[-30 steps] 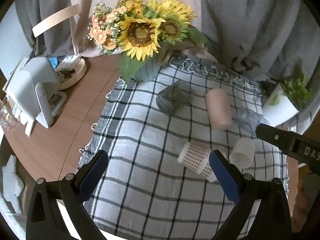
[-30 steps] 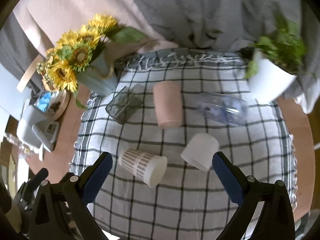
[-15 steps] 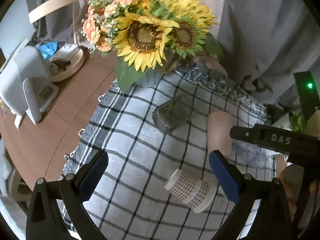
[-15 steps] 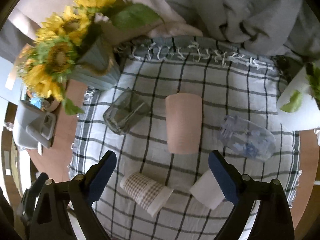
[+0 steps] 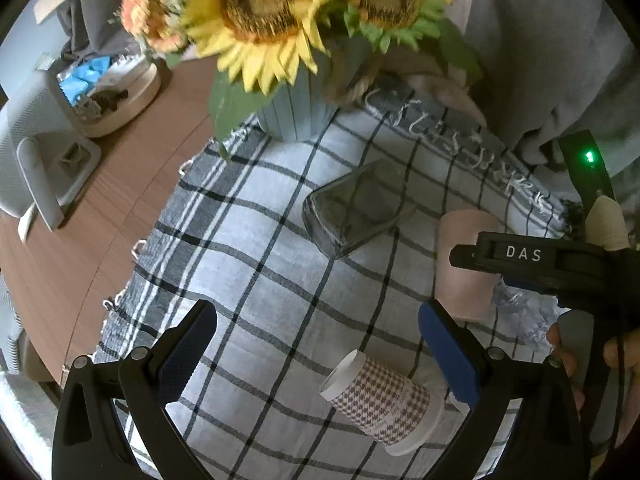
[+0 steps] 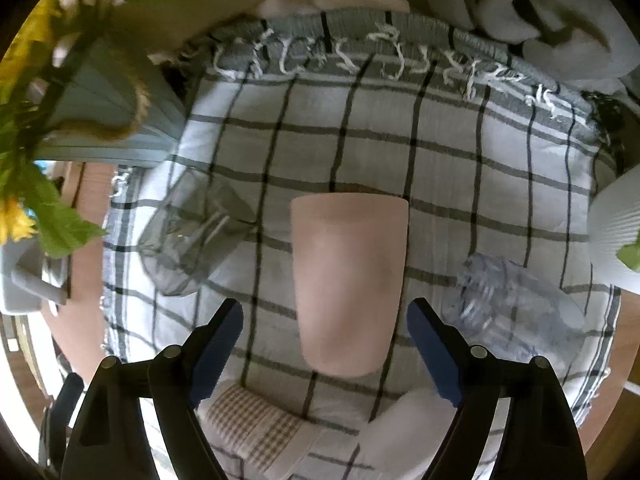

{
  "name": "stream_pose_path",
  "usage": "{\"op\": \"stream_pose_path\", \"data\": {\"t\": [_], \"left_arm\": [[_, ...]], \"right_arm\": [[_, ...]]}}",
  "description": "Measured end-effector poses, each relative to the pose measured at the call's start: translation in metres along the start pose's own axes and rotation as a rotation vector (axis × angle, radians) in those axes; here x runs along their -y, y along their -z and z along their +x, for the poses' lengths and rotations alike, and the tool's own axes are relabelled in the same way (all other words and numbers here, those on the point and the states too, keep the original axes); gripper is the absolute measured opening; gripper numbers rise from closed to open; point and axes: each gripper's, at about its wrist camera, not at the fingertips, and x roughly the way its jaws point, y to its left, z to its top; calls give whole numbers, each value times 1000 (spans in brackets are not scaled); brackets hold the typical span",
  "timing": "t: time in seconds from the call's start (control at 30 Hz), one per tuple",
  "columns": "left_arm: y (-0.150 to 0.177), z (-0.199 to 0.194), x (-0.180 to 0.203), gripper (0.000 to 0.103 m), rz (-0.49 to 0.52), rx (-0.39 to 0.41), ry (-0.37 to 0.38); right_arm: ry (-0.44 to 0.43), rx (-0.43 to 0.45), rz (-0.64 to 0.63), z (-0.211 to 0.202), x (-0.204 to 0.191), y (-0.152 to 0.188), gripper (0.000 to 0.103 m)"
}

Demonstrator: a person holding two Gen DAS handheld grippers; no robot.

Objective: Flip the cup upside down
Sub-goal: 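Move the open right gripper toward the tall pink cup, then close the right gripper around the pink cup's body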

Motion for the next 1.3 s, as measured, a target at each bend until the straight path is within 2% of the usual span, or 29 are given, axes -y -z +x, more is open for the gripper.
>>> {"op": "stream_pose_path", "data": {"t": [0.3, 0.47, 0.53, 0.7, 0.97, 1.1, 1.3], "left_arm": [[-3, 20, 10, 103, 27, -36, -25], [-5, 28, 11, 103, 29, -54, -45], [-5, 29, 11, 103, 32, -51, -54], [-6, 25, 9, 103, 36, -44, -50], [-1, -4, 0, 103, 36, 5, -17], [5, -22, -4, 103, 40, 36, 8], [21, -45, -3, 103, 114, 88, 7]], "right_arm": [[54, -49, -17, 34, -1, -16, 81], [80, -81, -22, 52, -2, -24, 78], [97, -87, -21, 60, -4, -27, 71], [106, -78, -27, 61, -8, -29, 70], [132, 23, -64, 9, -15, -13, 70], [111, 72, -58, -26, -13, 3, 70], [62, 132, -17, -76, 8, 59, 70]]}}
